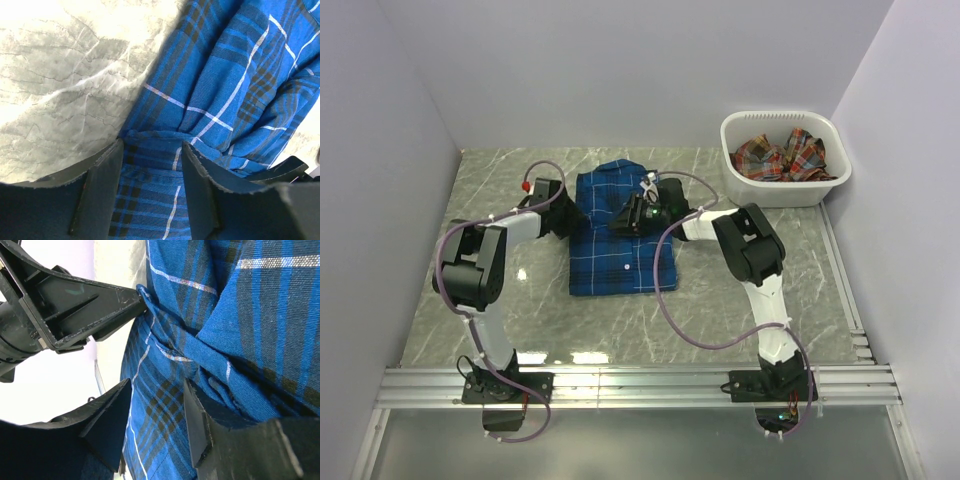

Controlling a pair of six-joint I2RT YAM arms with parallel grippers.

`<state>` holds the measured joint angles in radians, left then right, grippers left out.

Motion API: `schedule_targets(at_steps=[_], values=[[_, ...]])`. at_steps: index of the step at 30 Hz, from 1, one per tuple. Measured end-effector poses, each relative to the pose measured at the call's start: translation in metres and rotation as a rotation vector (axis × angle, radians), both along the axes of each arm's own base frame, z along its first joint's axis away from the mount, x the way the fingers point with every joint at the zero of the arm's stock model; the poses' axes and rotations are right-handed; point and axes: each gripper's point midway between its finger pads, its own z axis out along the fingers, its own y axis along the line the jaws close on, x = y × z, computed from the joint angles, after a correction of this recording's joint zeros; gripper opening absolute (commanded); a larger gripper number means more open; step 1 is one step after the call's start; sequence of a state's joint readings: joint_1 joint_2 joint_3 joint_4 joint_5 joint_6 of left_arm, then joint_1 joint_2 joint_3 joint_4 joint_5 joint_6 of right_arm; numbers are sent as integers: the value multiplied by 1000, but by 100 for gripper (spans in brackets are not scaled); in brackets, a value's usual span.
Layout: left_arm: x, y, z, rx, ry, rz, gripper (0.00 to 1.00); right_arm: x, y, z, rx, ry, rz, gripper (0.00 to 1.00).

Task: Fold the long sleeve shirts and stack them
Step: Fold the shirt

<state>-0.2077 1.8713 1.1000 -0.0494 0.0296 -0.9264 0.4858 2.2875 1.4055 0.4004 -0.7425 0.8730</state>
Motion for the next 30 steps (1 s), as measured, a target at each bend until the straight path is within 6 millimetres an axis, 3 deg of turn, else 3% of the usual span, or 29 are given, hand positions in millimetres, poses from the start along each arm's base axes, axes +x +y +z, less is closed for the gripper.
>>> schedule_targets(at_steps=[5, 12, 15, 18, 22, 26, 30], values=[[-2, 1, 9, -1, -8, 1, 66, 0, -14, 9, -17, -18, -15, 54], [-22, 1, 81, -50, -147, 1, 68, 15, -67, 56, -3, -110, -127, 54], [-40, -6, 100, -89, -193, -23, 67, 24, -87, 57, 1, -129, -175, 53], [-61, -20, 87, -125, -169, -64, 66, 26, -104, 40, -21, -103, -223, 53], [-97, -32, 41, -145, -54, -98, 65, 22, -107, 10, -48, -48, -242, 53], [-122, -34, 6, -153, 38, -99, 64, 19, -109, -13, -76, -6, -257, 53], [-125, -33, 2, -162, 43, -86, 66, 21, -110, -14, -88, -22, -260, 53]])
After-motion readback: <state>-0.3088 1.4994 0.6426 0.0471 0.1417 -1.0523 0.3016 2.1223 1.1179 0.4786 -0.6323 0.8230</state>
